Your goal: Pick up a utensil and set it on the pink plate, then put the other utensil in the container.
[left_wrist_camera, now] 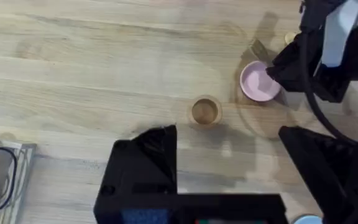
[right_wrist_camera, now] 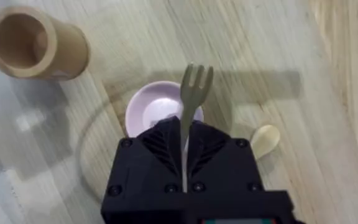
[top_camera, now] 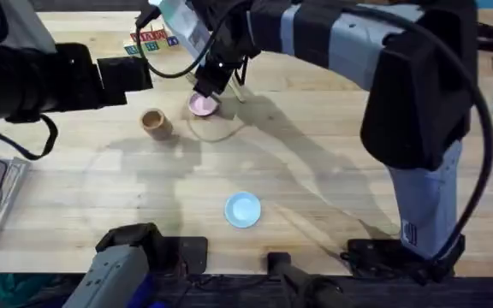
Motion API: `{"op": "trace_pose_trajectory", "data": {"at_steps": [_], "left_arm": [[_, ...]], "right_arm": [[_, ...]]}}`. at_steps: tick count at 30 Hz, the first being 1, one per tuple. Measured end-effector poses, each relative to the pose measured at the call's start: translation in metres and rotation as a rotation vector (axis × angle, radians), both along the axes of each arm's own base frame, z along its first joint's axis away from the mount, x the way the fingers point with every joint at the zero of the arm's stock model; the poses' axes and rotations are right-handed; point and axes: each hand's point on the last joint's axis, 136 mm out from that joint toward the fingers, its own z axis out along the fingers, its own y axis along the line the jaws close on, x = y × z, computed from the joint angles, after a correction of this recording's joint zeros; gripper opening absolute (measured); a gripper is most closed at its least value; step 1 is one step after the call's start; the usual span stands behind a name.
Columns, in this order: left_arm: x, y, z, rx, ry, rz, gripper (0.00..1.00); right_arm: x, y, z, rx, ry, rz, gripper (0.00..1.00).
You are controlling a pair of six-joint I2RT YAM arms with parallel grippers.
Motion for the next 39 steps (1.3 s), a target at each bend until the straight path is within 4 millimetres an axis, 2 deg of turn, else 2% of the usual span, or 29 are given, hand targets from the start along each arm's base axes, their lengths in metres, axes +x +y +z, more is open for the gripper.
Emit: {"op": "trace_pose_trajectory", "data": {"at_steps": [4,17,19,28,30,31,33,35,36,39], "left_arm": [[0.0000,0.0000,0.0000,0.000,0.000,0.000,0.993],[0.0000,0.0000,0.0000,0.000,0.000,0.000,0.993],[0.0000,0.0000,0.0000,0.000,0.000,0.000,0.993],[0.0001,0.0000,-0.0001,0.000,0.000,0.000,0.993],[0.0000,0.0000,0.0000,0.000,0.000,0.000,0.993],[0.0000,0.0000,0.0000,0.000,0.000,0.000,0.993],[0.0001,0.0000,-0.0001,0.000,0.000,0.000,0.993],[0.0000,0.0000,0.0000,0.000,0.000,0.000,0.993],[0.0000,0.0000,-0.0001,0.000,0.000,0.000,0.993],[0.0000,0.0000,-0.0001,0.000,0.000,0.000,0.993]], "right_arm": [[-0.0012,0.0012,-0.0078,-0.007,0.012,-0.003,0.031],[-0.0054,0.0060,-0.0078,-0.005,0.011,0.008,0.032],[-0.0054,0.0060,-0.0078,-0.005,0.012,0.008,0.062],[-0.0053,0.0060,-0.0077,-0.004,0.013,0.005,0.295],[-0.0053,0.0060,-0.0076,-0.004,0.013,0.004,0.380],[-0.0054,0.0060,-0.0077,-0.004,0.014,0.002,0.444],[-0.0053,0.0059,-0.0078,-0.004,0.013,0.003,0.651],[-0.0053,0.0059,-0.0076,-0.004,0.013,0.002,0.933],[-0.0053,0.0059,-0.0078,-0.004,0.014,0.003,0.977],[-0.0056,0.0056,-0.0079,-0.005,0.015,0.002,0.992]]}}
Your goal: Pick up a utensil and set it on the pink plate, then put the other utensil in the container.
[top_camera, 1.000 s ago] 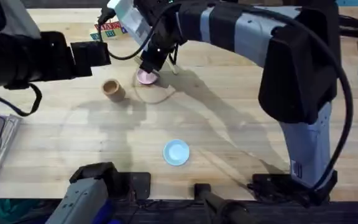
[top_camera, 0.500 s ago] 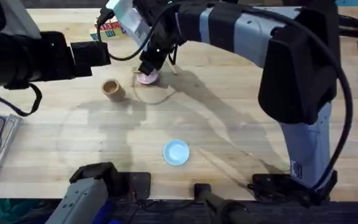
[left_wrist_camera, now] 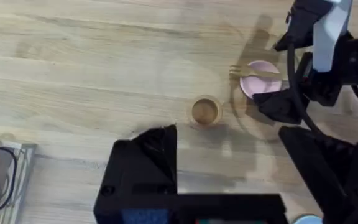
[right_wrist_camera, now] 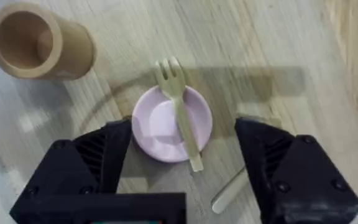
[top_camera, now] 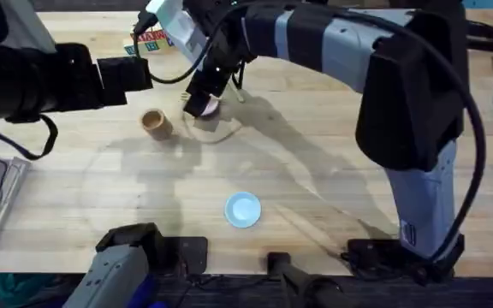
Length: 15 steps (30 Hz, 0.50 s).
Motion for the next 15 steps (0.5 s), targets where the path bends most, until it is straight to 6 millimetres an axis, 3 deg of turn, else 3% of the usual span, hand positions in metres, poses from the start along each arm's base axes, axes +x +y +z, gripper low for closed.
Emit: {"op": "trace_pose_trajectory", "data": {"at_steps": [8,15], "left_arm": [[0.000,0.000,0.000,0.000,0.000,0.000,0.993],[0.000,0.000,0.000,0.000,-0.001,0.000,0.993]], "right_arm": [[-0.002,-0.007,-0.003,-0.019,0.021,-0.006,0.995],[0.007,-0.028,-0.007,-0.043,0.050,-0.045,0.995]]}}
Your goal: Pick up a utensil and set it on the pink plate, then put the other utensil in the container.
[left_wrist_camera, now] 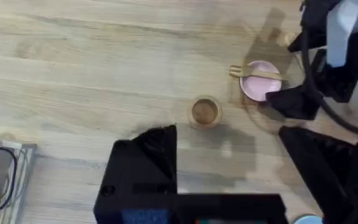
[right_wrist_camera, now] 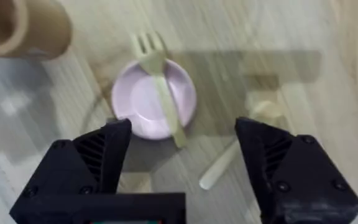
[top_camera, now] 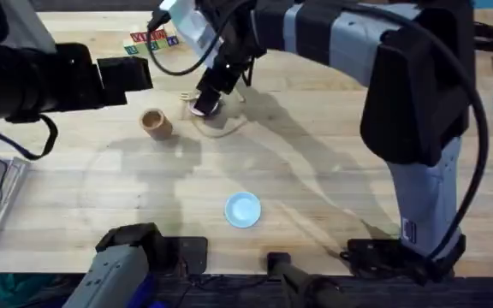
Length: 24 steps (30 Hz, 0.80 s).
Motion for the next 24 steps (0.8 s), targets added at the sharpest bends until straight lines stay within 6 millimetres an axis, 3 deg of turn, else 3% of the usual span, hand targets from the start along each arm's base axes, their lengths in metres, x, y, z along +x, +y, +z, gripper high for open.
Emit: {"op": "trace_pose_trajectory", "data": {"at_steps": [4,14,24], "left_arm": [[0.001,0.000,0.001,0.001,-0.004,0.000,0.994],[0.006,0.001,0.005,0.006,-0.031,0.000,0.993],[0.006,0.001,0.006,0.006,-0.033,0.000,0.993]], "right_arm": [[0.010,-0.016,0.012,0.004,-0.005,-0.033,0.995],[0.033,-0.060,0.089,0.024,-0.123,-0.133,0.995],[0.026,-0.077,0.089,-0.053,-0.115,-0.160,0.996]]}}
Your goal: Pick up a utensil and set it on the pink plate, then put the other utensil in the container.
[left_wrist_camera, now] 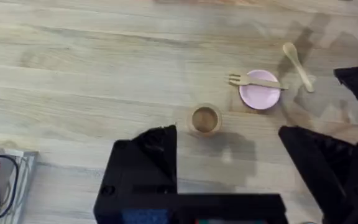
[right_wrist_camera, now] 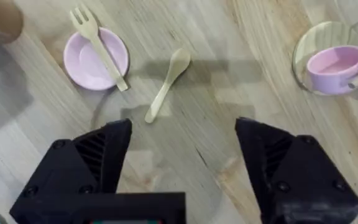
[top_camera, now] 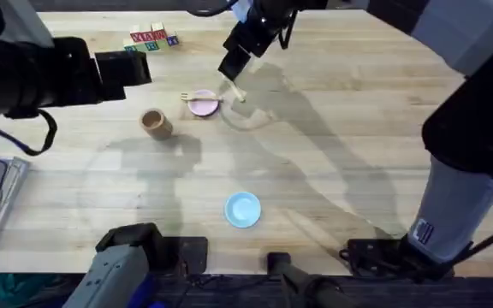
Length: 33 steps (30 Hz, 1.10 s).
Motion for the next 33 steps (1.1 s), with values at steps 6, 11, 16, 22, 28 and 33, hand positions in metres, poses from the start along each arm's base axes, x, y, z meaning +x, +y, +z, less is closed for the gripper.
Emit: {"op": "trace_pose_trajectory", "data": {"at_steps": [6,11,16,22,28,33], "left_arm": [[0.000,0.000,0.000,0.000,-0.001,0.000,0.993],[0.001,0.000,0.001,0.001,-0.003,0.000,0.993],[0.001,0.000,0.001,0.001,-0.004,0.000,0.994],[0.001,0.000,0.001,0.001,-0.004,0.000,0.993],[0.001,0.000,0.001,0.001,-0.004,0.000,0.993],[0.001,0.000,0.001,0.001,-0.004,0.000,0.993]], "right_arm": [[0.000,0.000,0.000,0.000,0.001,0.000,0.996],[-0.006,0.007,0.001,0.035,0.026,0.022,0.996],[-0.008,0.014,0.003,0.066,0.033,0.043,0.996],[-0.005,0.019,-0.006,0.072,0.039,0.042,0.996],[0.023,0.028,-0.026,0.123,0.023,-0.109,0.996],[0.029,0.024,-0.029,0.121,0.022,-0.203,0.996]]}}
